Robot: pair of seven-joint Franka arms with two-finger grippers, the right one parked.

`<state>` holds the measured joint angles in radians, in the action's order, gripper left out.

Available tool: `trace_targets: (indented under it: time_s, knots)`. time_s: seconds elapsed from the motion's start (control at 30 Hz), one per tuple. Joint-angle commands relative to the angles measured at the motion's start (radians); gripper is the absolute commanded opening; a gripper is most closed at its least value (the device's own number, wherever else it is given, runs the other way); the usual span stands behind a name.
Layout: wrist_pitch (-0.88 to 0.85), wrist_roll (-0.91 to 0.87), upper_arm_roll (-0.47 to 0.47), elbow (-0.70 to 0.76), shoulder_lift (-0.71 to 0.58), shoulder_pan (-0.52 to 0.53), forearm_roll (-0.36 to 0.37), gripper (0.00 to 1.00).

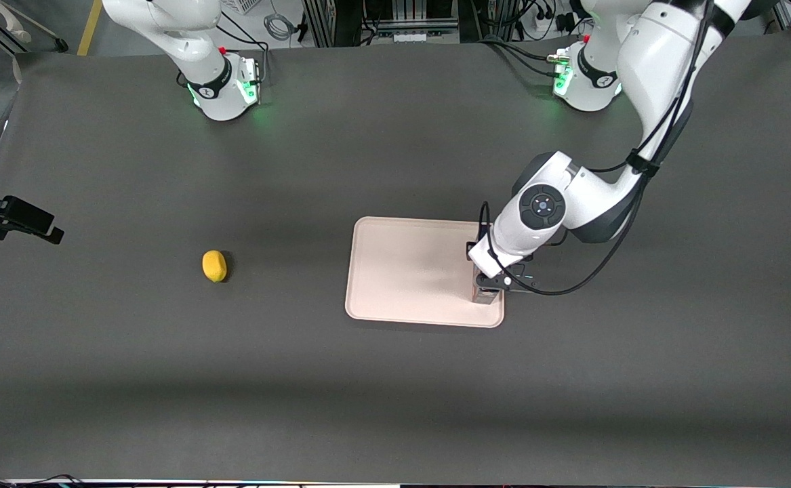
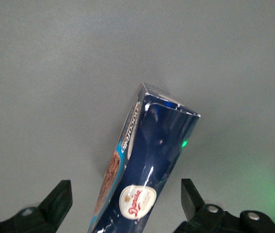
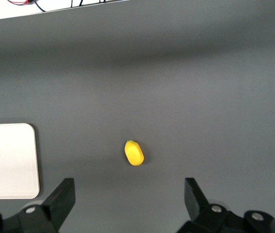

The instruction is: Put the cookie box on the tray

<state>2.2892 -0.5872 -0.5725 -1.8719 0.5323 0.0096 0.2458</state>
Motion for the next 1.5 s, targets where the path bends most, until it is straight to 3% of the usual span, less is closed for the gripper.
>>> trace_targets:
  time_s: [0.0, 0.3, 0.5, 0.67, 0.87, 1.1, 1.47]
  knots:
    - [-0.23, -0.039, 0.002, 0.094, -0.1, -0.005, -0.008, 1.0]
    - [-0.635, 0.003, 0.025, 0.266, -0.28, 0.027, -0.117, 1.0]
    - [-0.836, 0.13, 0.167, 0.338, -0.445, 0.033, -0.174, 1.0]
    - [-0.958, 0.323, 0.273, 0.33, -0.561, 0.056, -0.177, 1.0]
    - [-0.909, 0.489, 0.394, 0.136, -0.711, 0.061, -0.189, 1.0]
    - [-0.651, 0.524, 0.49, -0.223, -0.931, 0.061, -0.217, 1.0]
    - [-0.629, 0.549, 0.531, -0.237, -0.948, 0.059, -0.249, 1.0]
